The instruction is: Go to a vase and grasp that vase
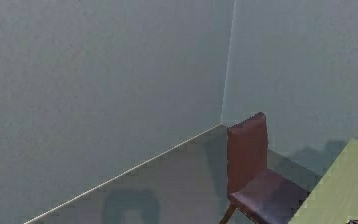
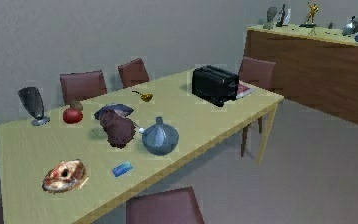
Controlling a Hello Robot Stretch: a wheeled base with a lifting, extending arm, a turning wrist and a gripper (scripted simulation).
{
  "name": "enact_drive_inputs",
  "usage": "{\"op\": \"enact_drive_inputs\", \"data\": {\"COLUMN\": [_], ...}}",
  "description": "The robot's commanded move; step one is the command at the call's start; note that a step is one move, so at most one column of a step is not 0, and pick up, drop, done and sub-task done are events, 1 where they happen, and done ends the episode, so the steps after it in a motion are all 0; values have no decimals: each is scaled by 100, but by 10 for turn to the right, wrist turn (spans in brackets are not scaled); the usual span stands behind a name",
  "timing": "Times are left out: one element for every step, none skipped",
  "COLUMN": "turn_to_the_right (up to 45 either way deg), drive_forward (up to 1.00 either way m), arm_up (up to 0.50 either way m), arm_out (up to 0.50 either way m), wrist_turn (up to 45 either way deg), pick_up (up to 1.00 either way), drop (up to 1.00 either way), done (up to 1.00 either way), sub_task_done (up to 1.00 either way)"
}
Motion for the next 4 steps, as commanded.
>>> {"op": "enact_drive_inputs", "data": {"turn_to_the_right": [0, 0, 0, 0], "drive_forward": [0, 0, 0, 0], "arm_up": [38, 0, 0, 0], "arm_out": [0, 42, 0, 0], "wrist_turn": [0, 0, 450, 450], "pick_up": [0, 0, 0, 0], "drop": [0, 0, 0, 0], "done": [0, 0, 0, 0], "sub_task_done": [0, 0, 0, 0]}}
